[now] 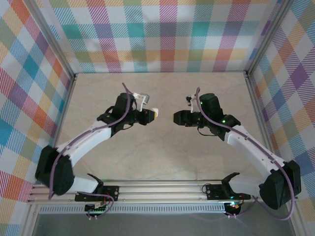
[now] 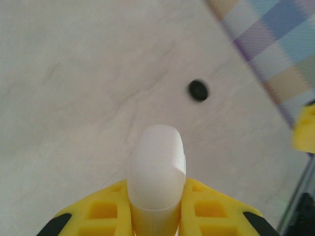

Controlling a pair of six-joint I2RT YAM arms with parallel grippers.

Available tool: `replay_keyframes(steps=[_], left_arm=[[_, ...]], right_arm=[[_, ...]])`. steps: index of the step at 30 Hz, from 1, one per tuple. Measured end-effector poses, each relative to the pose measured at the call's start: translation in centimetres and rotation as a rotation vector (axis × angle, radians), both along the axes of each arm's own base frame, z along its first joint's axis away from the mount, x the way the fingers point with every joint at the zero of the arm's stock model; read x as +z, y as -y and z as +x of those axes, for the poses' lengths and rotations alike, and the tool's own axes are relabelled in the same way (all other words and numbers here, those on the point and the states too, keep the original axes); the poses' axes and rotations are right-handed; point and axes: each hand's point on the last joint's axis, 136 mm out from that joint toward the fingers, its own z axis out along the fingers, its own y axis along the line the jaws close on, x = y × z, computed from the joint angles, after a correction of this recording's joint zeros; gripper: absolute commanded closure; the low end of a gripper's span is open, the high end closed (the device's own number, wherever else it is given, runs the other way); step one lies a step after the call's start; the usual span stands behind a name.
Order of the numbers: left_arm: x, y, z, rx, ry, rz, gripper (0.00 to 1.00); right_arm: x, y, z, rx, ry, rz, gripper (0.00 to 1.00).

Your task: Insert wireless bluetooth earbuds into charging case

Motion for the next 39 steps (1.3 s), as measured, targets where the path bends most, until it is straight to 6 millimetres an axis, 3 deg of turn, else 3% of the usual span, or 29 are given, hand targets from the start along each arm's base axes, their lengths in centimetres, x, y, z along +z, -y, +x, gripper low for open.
replay_keyframes(steps=[7, 11, 14, 18, 27, 32, 35, 39], left_arm=[[-11.0, 0.9, 2.7, 0.095, -0.269, 0.137, 1.00], [-14.7, 2.7, 3.5, 0.107, -0.368, 0.162, 1.00], [-14.2, 5.8, 5.4, 0.074, -0.354, 0.137, 0.98], [-13.3, 7.4, 6.6, 0.065, -0.340, 0.131, 0.80], [-14.9, 5.1, 6.5, 0.104, -0.346, 0.281, 0.50], [-15.2, 4.0, 6.5, 0.108, -0.323, 0.352, 0.38], [-14.6, 3.4, 6.5, 0.108, -0.299, 0.383, 0.27], [-11.3, 2.5, 6.8, 0.112, -0.218, 0.401, 0.16]], right_arm=[[-5.1, 1.5, 1.7, -0.050, -0.124, -0.061, 0.56], [-6.1, 2.6, 2.2, -0.077, -0.143, -0.069, 0.55], [-6.6, 3.2, 2.4, -0.089, -0.151, -0.070, 0.55], [-6.6, 3.8, 2.7, -0.101, -0.154, -0.065, 0.53], [-6.8, 4.5, 3.1, -0.108, -0.128, -0.104, 0.46], [-5.1, 4.4, 4.2, -0.106, -0.089, -0.118, 0.46], [-3.5, 4.4, 4.9, -0.108, -0.046, -0.124, 0.44], [-2.5, 5.5, 5.4, -0.149, 0.015, -0.178, 0.35]])
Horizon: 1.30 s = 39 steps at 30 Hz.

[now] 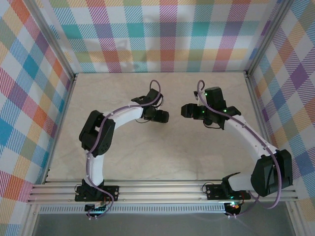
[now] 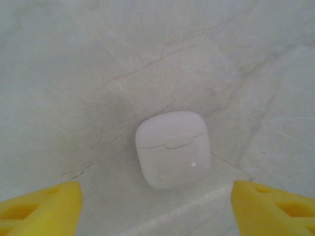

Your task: Insert wireless bluetooth earbuds into charging case

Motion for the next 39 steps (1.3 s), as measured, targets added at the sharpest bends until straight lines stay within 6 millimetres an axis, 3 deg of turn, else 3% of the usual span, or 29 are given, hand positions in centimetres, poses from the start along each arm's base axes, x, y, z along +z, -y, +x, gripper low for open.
replay_keyframes(steps=[7, 11, 15, 20, 22, 24, 28, 33, 39], left_arm=[[9.1, -3.4, -0.9, -0.012, 0.201, -0.033, 0.07], [12.0, -7.3, -1.0, 0.023, 0.297, -0.014, 0.00], [12.4, -12.9, -1.4, 0.093, 0.346, 0.018, 0.00], [12.3, -19.8, -2.7, 0.199, 0.409, 0.064, 0.00], [12.1, -21.5, -3.2, 0.229, 0.449, 0.082, 0.00], [11.1, -22.7, -3.8, 0.250, 0.474, 0.095, 0.00], [6.9, -24.4, -4.8, 0.275, 0.459, 0.122, 0.00], [2.0, -26.1, -5.2, 0.332, 0.434, 0.163, 0.00], [0.7, -27.5, -4.9, 0.405, 0.541, 0.153, 0.00]], right_arm=[[2.6, 4.2, 0.7, -0.166, 0.127, -0.149, 0.00], [3.9, 7.1, 1.4, -0.294, 0.213, -0.219, 0.00], [1.8, 10.3, 2.3, -0.394, 0.253, -0.341, 0.00], [-4.4, 13.4, 3.1, -0.413, 0.305, -0.490, 0.00], [-7.6, 14.7, 2.8, -0.419, 0.272, -0.537, 0.00], [-9.3, 15.9, 3.1, -0.436, 0.249, -0.569, 0.00], [-10.6, 17.6, 4.8, -0.484, 0.291, -0.575, 0.00], [-12.0, 18.6, 5.6, -0.506, 0.349, -0.552, 0.00], [-11.6, 18.8, 6.1, -0.507, 0.418, -0.476, 0.00]])
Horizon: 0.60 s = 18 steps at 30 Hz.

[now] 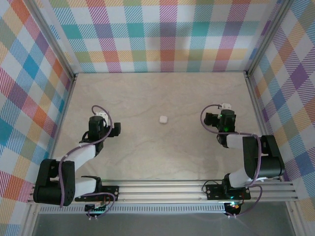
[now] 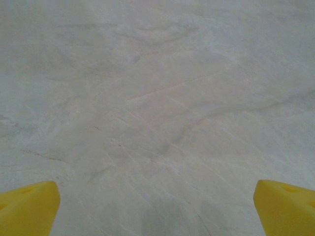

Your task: Insert wireless bluetooth earbuds into charging case

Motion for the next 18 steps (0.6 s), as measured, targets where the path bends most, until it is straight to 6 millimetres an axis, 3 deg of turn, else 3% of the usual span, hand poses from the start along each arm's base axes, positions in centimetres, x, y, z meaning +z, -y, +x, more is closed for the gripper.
replay_keyframes(steps=[6, 12, 18], left_arm=[[-0.1, 0.1, 2.2, 0.010, 0.115, -0.034, 0.00], [-2.7, 0.7, 3.4, -0.014, 0.088, -0.051, 0.00], [-1.8, 0.8, 4.4, -0.008, 0.114, -0.058, 0.00]], right_arm=[[-0.7, 0.3, -0.8, 0.017, 0.050, 0.029, 0.00], [-0.3, 0.0, -0.5, 0.029, 0.068, 0.036, 0.01], [-0.2, 0.0, -0.5, 0.032, 0.072, 0.038, 0.00]])
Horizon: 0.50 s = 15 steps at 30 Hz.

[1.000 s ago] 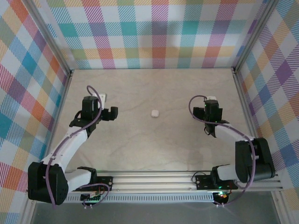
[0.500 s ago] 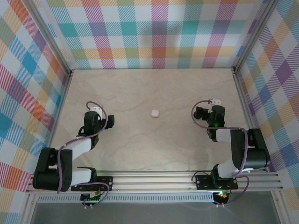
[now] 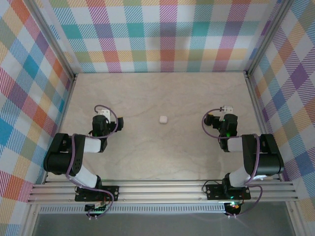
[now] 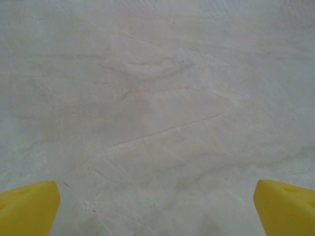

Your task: Insert wireless bluetooth earbuds into charging case

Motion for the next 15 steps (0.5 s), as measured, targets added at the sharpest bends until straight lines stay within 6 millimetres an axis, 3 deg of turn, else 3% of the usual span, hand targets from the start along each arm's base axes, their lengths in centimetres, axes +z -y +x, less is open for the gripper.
replay_keyframes(steps=[15], left_arm=[[0.05, -0.03, 0.04, 0.002, 0.002, 0.000, 0.00]], right_arm=[[0.12, -0.74, 0.15, 0.042, 0.002, 0.010, 0.00]])
